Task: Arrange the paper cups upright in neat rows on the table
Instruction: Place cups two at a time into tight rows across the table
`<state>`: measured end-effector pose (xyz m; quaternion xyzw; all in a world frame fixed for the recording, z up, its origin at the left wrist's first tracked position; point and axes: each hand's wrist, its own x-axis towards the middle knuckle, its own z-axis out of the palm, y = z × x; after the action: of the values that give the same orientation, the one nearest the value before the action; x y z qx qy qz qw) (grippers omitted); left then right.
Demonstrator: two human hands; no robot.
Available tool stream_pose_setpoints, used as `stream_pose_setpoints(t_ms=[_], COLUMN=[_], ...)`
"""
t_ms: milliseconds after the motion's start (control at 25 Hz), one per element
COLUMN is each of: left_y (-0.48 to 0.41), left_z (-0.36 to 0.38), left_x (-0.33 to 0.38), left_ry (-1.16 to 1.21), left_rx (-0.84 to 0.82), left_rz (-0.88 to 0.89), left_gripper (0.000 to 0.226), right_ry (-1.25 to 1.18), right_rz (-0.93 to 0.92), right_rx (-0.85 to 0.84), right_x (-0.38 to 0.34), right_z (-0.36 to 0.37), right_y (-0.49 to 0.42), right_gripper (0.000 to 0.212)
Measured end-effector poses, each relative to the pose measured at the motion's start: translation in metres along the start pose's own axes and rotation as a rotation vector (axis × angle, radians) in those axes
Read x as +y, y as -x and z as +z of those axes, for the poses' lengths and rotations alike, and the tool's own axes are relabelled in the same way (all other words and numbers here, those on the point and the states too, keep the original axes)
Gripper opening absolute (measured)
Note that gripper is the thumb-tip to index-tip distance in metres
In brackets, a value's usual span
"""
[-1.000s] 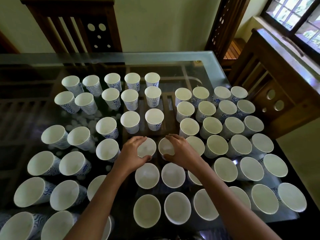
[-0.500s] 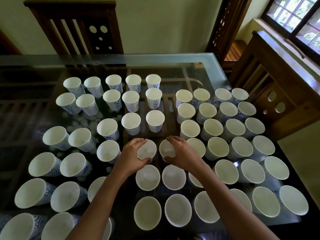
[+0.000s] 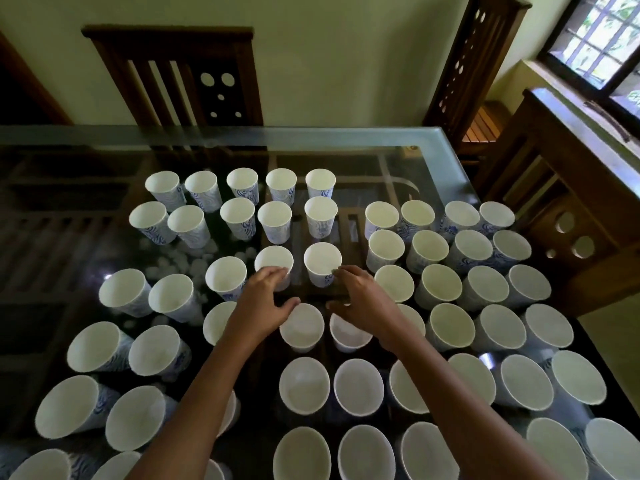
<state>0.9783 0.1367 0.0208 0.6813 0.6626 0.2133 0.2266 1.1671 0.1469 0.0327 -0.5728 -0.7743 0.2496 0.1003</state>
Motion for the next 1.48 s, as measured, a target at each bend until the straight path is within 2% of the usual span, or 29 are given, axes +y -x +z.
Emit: stream_pose_setpoints(t_ms=[240, 520, 1080, 1480], left_y=[-0.054, -0.073, -0.069, -0.059], left_z=[-0.008, -0.003, 0.008, 0.018], left_x=[-0.014, -0.023, -0.014, 0.0], left_ry=[-0.09, -0.13, -0.059, -0.039], left_rx=[0.001, -0.025, -0.074, -0.159], left_rz=[-0.096, -0.081, -0.015, 0.064], left_gripper=[0.07, 0.072, 0.073, 0.072], right_ry=[0.017, 0.094, 0.034, 0.024], right_rz=[-0.027, -0.038, -0.035, -0.019], right_rx=[-0.003, -0.064, -0.109, -0.052], right_x=[-0.007, 0.002, 0.007, 0.02], right_z=[-0.002, 0.005, -0.001, -0.004], right_y=[-0.064, -0.09, -0.083, -0.049], right_gripper=[0.066, 0.069, 0.067, 0.059])
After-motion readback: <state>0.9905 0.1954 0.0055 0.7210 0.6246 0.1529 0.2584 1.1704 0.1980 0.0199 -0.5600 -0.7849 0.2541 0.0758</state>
